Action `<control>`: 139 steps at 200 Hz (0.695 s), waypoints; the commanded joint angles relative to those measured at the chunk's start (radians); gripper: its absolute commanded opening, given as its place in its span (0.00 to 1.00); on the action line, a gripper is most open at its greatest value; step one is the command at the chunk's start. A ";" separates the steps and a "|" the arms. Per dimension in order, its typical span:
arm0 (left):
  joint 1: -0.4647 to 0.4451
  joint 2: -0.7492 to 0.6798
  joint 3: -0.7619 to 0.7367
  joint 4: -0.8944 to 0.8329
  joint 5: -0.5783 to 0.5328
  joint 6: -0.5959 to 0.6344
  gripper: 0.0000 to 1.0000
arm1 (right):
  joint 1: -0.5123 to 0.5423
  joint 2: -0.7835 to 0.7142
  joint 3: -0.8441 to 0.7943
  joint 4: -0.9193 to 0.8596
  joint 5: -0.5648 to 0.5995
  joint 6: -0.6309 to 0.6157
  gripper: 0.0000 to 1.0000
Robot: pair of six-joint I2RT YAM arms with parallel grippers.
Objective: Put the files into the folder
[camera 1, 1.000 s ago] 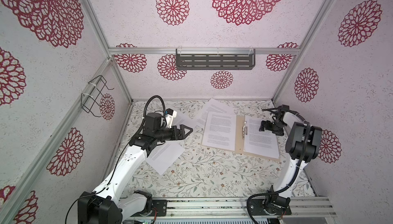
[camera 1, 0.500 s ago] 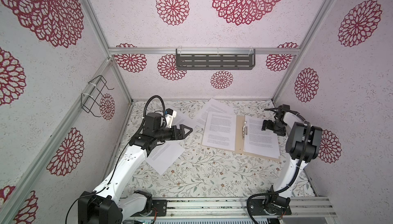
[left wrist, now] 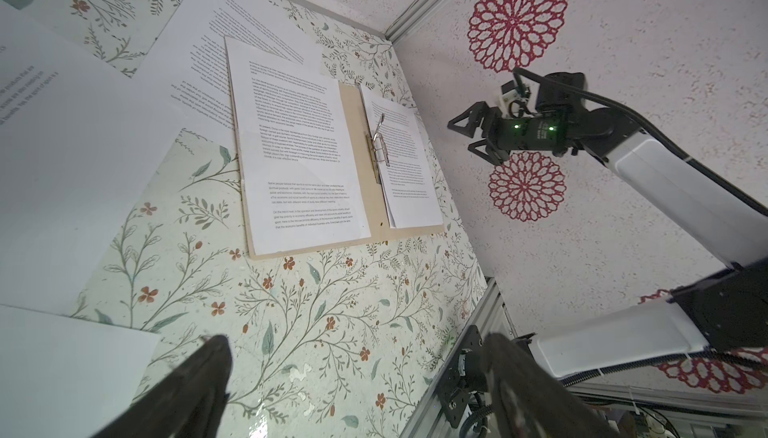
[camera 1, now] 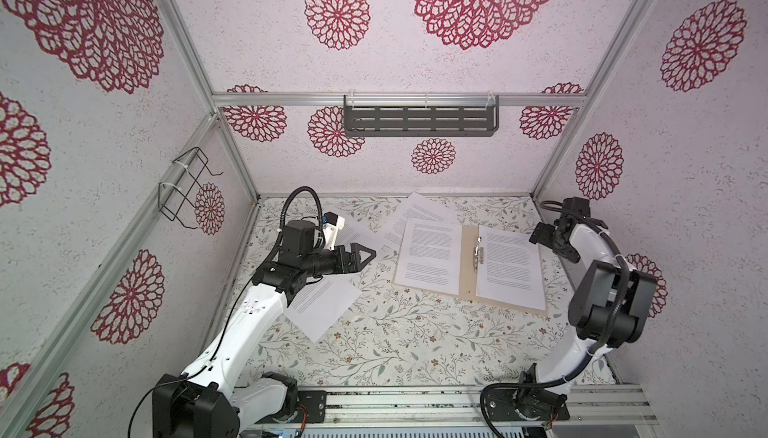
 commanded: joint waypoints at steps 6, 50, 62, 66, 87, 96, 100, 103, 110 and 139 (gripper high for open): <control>0.017 -0.002 -0.011 0.038 0.001 -0.018 0.97 | -0.048 -0.065 -0.034 0.112 -0.218 0.099 0.97; 0.021 -0.014 -0.029 0.059 -0.030 -0.013 0.97 | 0.075 -0.156 -0.092 0.091 -0.215 0.138 0.71; 0.024 -0.003 -0.025 0.052 -0.027 -0.006 0.97 | 0.132 -0.163 -0.127 0.093 -0.202 0.117 0.68; 0.025 0.002 -0.024 0.049 -0.026 -0.004 0.97 | 0.157 -0.162 -0.137 0.096 -0.202 0.107 0.67; 0.031 0.027 -0.016 0.042 -0.013 -0.003 0.97 | 0.247 -0.118 -0.156 0.073 -0.208 0.072 0.52; 0.031 0.035 -0.015 0.043 -0.004 -0.004 0.97 | 0.277 -0.104 -0.172 0.089 -0.204 0.063 0.48; 0.031 0.038 -0.015 0.044 0.001 -0.003 0.97 | 0.290 -0.100 -0.180 0.098 -0.205 0.057 0.46; 0.031 0.040 -0.014 0.045 0.005 -0.004 0.97 | 0.296 -0.096 -0.184 0.104 -0.208 0.054 0.46; 0.030 0.042 -0.015 0.052 0.017 -0.005 0.97 | 0.313 -0.084 -0.191 0.115 -0.211 0.050 0.44; 0.030 0.056 -0.029 0.107 0.104 -0.019 0.97 | 0.358 -0.006 -0.161 0.111 -0.212 0.019 0.38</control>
